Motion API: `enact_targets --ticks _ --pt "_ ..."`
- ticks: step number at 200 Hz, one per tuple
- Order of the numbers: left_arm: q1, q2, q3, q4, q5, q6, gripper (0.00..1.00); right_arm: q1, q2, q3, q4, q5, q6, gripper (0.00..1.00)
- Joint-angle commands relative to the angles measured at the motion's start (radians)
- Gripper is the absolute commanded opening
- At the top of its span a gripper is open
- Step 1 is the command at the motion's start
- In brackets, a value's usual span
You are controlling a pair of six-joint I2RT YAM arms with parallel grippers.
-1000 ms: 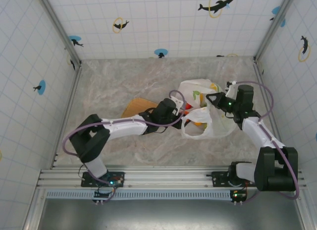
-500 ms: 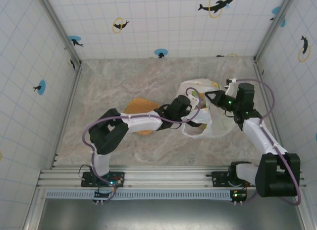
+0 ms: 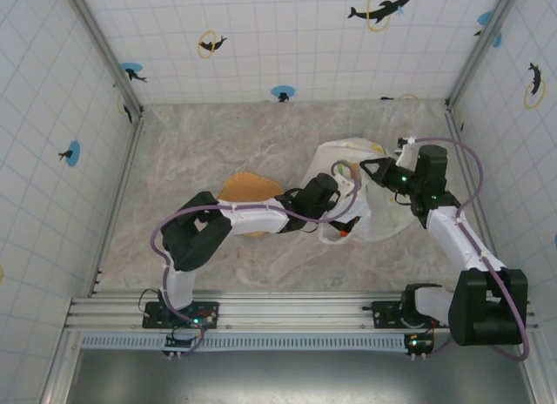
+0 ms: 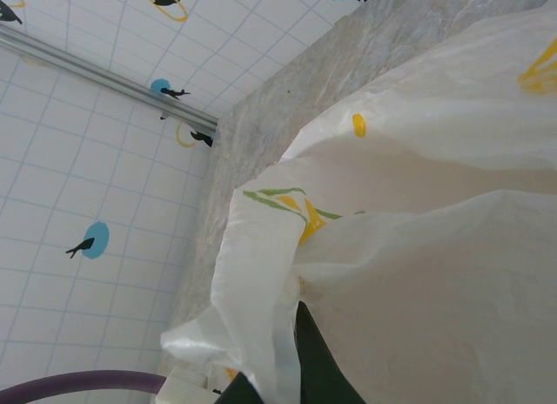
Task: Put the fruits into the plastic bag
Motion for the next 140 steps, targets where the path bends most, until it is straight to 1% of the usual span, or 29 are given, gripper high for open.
enact_targets --ticks 1,43,78,106,140 --pt "-0.006 -0.031 -0.016 -0.004 -0.011 0.034 0.8 -0.005 0.003 -0.015 0.037 -0.005 -0.004 0.0" --pt "-0.004 -0.071 -0.044 -0.017 -0.058 0.059 0.83 -0.012 0.005 -0.034 0.044 -0.008 -0.004 0.0" --pt "0.004 -0.133 -0.084 -0.037 -0.119 0.094 0.84 -0.019 0.003 -0.041 0.044 -0.011 -0.005 0.0" --pt "0.04 -0.194 -0.134 -0.04 -0.145 0.102 0.85 -0.027 -0.002 -0.052 0.046 -0.014 -0.006 0.0" --pt "0.095 -0.277 -0.214 -0.035 -0.133 0.095 0.85 -0.032 -0.003 -0.059 0.048 -0.016 -0.004 0.0"
